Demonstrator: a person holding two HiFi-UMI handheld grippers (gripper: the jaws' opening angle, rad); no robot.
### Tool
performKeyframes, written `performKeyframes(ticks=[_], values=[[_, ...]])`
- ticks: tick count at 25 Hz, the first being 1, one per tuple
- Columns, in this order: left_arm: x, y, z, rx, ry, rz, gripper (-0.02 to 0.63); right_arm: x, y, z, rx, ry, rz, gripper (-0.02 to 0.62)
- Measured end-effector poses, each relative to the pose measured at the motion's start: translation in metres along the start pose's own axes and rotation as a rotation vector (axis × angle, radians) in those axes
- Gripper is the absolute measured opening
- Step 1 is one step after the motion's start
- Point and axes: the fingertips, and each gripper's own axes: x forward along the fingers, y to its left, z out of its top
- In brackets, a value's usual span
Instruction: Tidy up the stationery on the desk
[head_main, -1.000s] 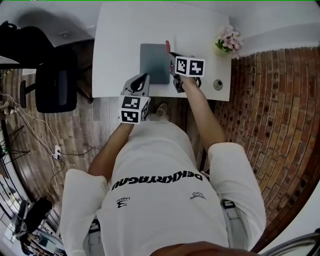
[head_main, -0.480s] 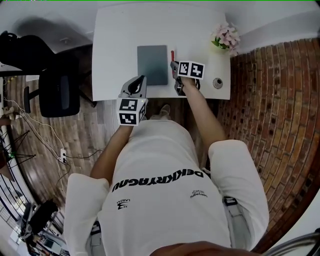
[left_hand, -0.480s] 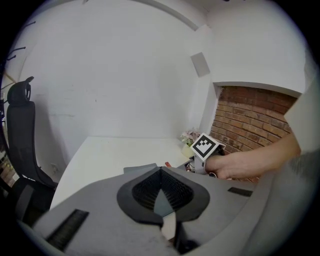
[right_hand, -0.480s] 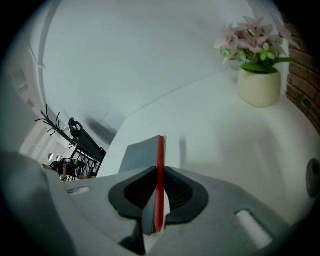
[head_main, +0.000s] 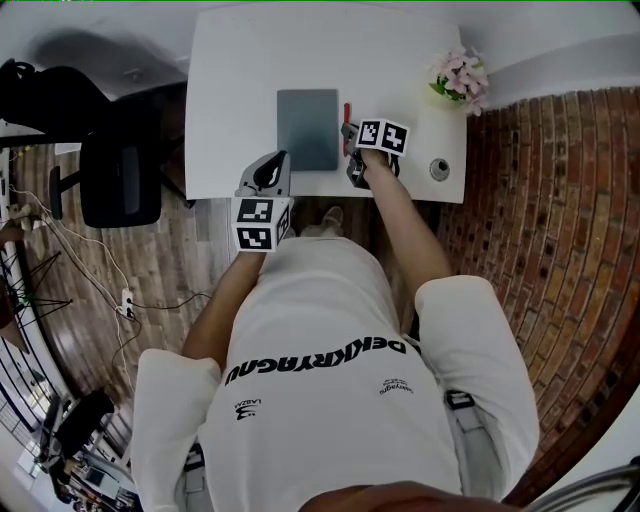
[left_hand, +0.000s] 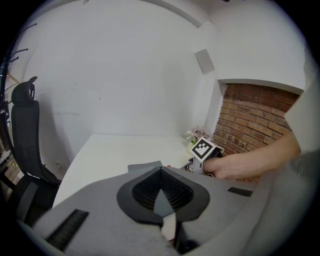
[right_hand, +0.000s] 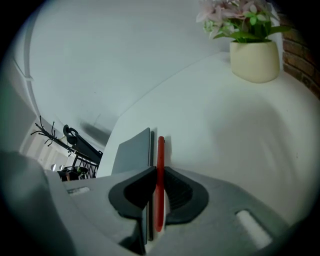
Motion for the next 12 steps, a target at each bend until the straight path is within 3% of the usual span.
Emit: performKeyframes(ticks=[12], values=[[0.008,0.013,-0.002,-0.036,0.008,0.026,-0.003,0.005,0.001,0.001,-0.021,0.008,0.008,0.066]])
